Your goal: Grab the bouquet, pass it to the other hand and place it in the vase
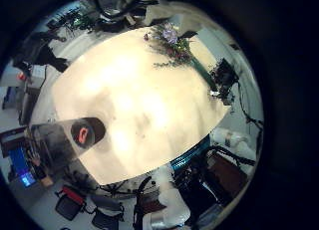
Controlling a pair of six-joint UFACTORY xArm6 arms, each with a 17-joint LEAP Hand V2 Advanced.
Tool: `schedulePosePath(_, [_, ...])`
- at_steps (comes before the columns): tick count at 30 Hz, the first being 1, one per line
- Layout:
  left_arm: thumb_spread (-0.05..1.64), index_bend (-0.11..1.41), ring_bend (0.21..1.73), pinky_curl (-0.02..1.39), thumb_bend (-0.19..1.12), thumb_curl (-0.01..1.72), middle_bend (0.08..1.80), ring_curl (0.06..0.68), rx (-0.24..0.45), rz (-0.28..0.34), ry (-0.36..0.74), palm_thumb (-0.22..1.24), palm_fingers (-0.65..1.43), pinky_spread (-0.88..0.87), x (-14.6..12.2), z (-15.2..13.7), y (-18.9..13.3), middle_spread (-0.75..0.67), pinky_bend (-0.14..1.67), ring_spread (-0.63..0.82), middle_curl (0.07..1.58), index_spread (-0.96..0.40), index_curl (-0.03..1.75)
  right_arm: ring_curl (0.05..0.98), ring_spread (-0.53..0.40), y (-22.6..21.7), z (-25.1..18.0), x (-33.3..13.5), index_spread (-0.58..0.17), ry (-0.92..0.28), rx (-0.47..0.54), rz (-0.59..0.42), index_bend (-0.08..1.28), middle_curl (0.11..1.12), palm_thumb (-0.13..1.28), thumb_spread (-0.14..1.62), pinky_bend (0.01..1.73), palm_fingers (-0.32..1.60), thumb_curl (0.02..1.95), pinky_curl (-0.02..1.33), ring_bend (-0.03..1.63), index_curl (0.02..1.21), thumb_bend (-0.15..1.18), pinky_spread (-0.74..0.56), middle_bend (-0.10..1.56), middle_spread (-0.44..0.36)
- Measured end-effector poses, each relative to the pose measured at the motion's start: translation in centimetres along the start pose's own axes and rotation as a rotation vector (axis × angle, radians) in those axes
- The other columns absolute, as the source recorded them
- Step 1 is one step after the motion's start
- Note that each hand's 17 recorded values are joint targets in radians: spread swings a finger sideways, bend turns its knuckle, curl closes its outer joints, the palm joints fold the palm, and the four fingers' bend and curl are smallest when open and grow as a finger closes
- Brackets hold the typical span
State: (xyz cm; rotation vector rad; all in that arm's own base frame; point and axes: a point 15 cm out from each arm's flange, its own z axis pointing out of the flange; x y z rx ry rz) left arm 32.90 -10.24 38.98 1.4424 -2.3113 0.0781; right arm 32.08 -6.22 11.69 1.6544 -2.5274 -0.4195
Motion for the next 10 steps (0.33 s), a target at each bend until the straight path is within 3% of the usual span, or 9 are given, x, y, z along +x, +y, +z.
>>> schedulePosePath(6, [1.27,0.19,0.47,0.24,-0.02,0.38,0.19,0.195,-0.035,-0.115,-0.012,0.44,0.17,0.49,0.37,0.85,-0.39,0.31,0.18,0.51,0.34,-0.01,0.40,0.222,0.218,0.00,0.00,0.00,-0.422,0.000,0.000,0.000,0.22,0.36,0.51,1.10,0.70,0.04,0.42,0.23,0.57,0.41,-0.02,0.43,0.30,0.049])
schedulePosePath(10, [1.26,0.19,0.47,0.24,-0.02,0.38,0.19,0.194,-0.071,-0.141,-0.008,0.42,0.16,0.49,0.86,1.09,0.30,0.31,0.18,0.52,0.34,-0.01,0.40,0.211,0.218,0.00,0.00,0.00,-0.418,0.000,0.000,0.000,0.21,0.35,0.51,1.12,0.64,0.07,0.40,0.22,0.52,0.40,-0.02,0.42,0.27,0.043])
